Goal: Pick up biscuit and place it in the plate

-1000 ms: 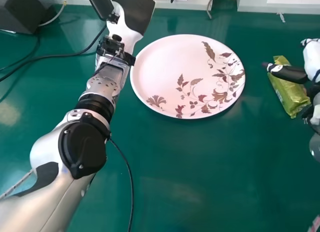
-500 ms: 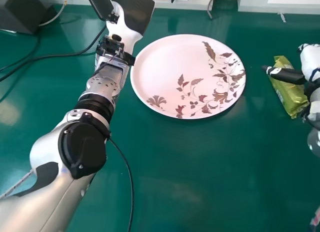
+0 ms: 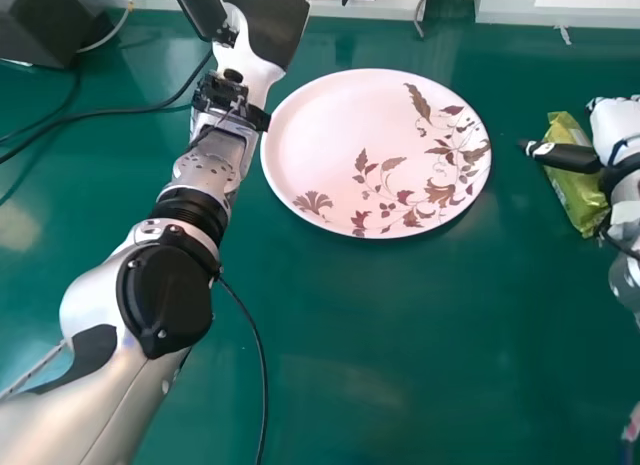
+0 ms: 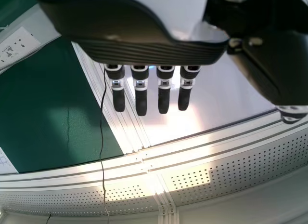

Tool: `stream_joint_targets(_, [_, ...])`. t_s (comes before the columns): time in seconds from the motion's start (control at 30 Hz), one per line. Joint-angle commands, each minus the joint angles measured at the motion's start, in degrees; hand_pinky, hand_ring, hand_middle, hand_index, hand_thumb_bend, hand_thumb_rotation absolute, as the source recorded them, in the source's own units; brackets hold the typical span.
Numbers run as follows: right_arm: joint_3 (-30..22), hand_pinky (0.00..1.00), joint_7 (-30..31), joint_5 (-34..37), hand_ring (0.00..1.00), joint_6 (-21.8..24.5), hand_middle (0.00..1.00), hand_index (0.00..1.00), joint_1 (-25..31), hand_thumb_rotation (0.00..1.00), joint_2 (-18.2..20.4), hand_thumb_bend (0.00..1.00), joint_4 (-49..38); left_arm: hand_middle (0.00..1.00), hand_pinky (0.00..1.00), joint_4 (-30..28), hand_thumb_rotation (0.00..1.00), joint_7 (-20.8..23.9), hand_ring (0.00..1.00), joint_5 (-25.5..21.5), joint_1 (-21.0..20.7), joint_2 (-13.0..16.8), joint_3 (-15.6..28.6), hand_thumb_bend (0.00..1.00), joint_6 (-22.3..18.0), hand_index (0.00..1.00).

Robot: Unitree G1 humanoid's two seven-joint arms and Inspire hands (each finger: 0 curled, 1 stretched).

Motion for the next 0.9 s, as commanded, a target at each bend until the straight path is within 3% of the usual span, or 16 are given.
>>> stream_joint_targets(0.0, [0.9, 0.84, 0.0, 0.4, 0.92, -0.2, 0.94, 0.90, -1.0, 0.78, -1.0, 1.00, 1.0, 0.95, 0.90, -0.4, 0.59, -0.4, 0.91, -0.5, -0.8, 0.0, 0.1, 1.00, -0.2, 0.95])
stream_joint_targets(0.87, [5.2, 0.88, 1.5, 5.4, 0.93, -2.7, 0.95, 0.88, -4.6, 0.83, -1.3, 1.00, 11.4, 0.97, 0.99, -0.6, 0.60, -0.7, 0.95, -0.7, -0.9, 0.0, 0.2, 1.00, -0.3, 0.97])
